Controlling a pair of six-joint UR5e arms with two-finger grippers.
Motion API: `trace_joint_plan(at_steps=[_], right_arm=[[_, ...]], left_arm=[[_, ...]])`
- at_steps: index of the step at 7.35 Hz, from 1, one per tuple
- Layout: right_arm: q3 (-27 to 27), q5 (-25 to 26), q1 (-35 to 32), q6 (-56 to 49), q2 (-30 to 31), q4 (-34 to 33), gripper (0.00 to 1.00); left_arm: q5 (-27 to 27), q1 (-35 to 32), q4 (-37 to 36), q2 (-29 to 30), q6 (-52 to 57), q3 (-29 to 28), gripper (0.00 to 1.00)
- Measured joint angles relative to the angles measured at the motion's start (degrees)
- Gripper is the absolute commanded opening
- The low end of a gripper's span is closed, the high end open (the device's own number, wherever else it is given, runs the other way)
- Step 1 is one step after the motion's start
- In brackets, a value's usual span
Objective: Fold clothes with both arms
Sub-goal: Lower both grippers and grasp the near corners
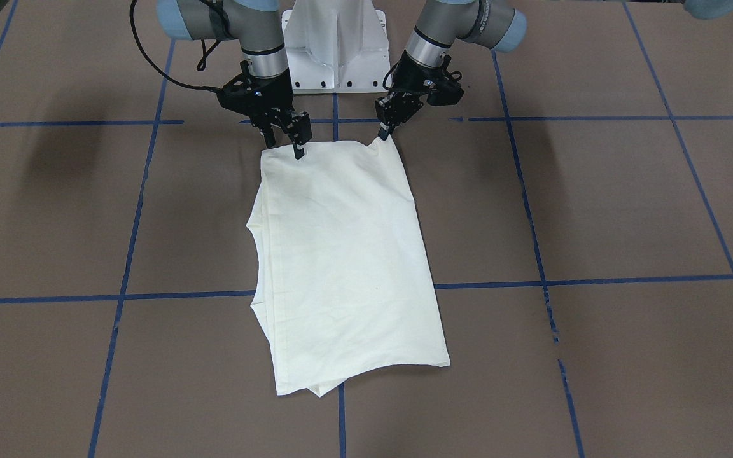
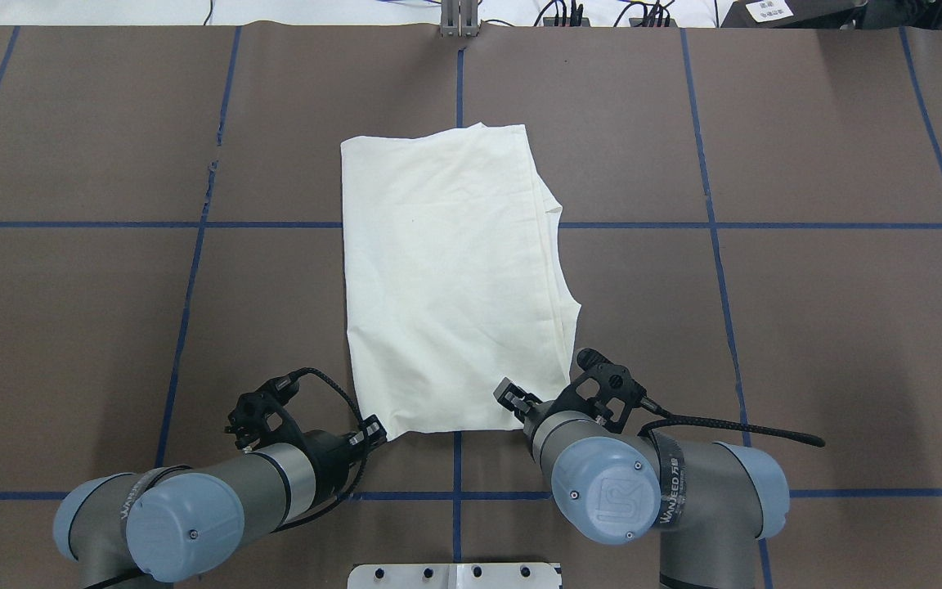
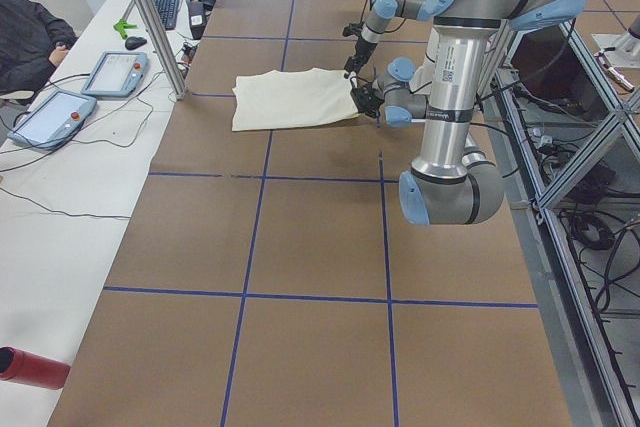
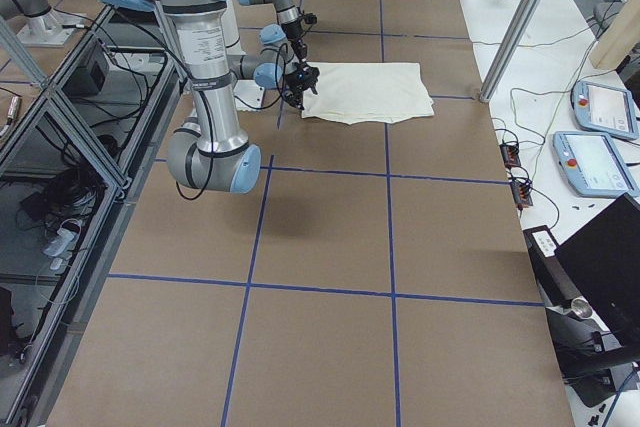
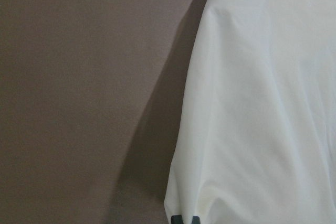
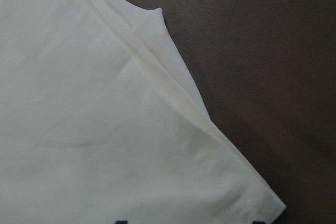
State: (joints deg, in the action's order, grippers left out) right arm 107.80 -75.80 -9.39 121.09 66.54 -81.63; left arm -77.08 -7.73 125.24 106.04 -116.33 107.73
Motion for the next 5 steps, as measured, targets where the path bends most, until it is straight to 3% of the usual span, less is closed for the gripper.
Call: trace_joint_plan(at_steps=[2,3,4,5], right_arm=[[-0.8,0.8,0.3,1.5,-0.2,0.0,0.81],[-1.2,1.2,0.4,1.7,-0.3,0.0,0.73],[-1.4,1.6,0.5,1.8,-0.5,0.0,0.55],[-1.6,1.8,0.5,2.0,-0.6,0.1,0.19]], left_arm=[[0.0,0.1,0.0,0.0,0.0,0.0,0.00],[0.0,0.1,0.0,0.0,0.0,0.0,0.00],[0.0,0.1,0.0,0.0,0.0,0.0,0.00],[0.0,0.1,0.0,0.0,0.0,0.0,0.00]])
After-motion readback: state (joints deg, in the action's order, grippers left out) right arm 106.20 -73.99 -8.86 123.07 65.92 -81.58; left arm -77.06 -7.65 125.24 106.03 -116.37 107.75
